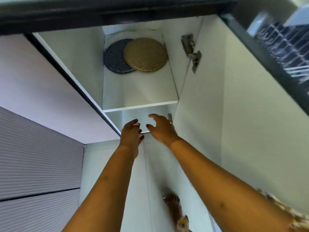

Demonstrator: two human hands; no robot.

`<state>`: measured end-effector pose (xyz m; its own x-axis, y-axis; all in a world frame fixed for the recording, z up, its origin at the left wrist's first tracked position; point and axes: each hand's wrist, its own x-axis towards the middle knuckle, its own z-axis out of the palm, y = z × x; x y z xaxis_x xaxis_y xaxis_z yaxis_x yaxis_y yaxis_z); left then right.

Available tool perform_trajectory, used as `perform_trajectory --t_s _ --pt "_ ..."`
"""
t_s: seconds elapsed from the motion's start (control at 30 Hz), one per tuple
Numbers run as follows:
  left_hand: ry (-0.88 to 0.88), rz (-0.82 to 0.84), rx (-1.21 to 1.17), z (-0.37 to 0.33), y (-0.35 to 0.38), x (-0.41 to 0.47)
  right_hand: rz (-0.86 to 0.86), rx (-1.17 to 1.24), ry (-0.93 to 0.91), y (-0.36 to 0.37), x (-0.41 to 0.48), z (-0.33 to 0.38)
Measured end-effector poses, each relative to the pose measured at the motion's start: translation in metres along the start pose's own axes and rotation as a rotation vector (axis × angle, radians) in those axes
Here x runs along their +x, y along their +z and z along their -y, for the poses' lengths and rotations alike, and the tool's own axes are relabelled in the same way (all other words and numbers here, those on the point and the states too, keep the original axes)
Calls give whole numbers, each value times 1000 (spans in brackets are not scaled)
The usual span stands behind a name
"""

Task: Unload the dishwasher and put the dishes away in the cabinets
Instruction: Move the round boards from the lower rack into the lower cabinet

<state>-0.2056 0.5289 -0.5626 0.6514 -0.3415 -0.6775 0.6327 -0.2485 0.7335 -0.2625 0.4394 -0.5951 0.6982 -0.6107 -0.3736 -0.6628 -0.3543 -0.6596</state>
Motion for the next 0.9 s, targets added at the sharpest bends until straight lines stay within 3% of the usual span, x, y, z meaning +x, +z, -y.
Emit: perform_trajectory --t_s 0.1,0.27,0.43,0.67,0.9 --pt "-26 7 99 40 12 -30 31 40 31 12 -47 -28" --pt "-97 153 197 96 12 -105 77 48 78 24 -139 -71" --pt "-136 156 337 124 8 -149 182 24 136 12 -208 -115" --pt "-199 257 430 158 52 -198 156 -3 304 -34 -253 -180" --pt "-284 333 444 181 96 -217 82 39 278 -60 -257 -218"
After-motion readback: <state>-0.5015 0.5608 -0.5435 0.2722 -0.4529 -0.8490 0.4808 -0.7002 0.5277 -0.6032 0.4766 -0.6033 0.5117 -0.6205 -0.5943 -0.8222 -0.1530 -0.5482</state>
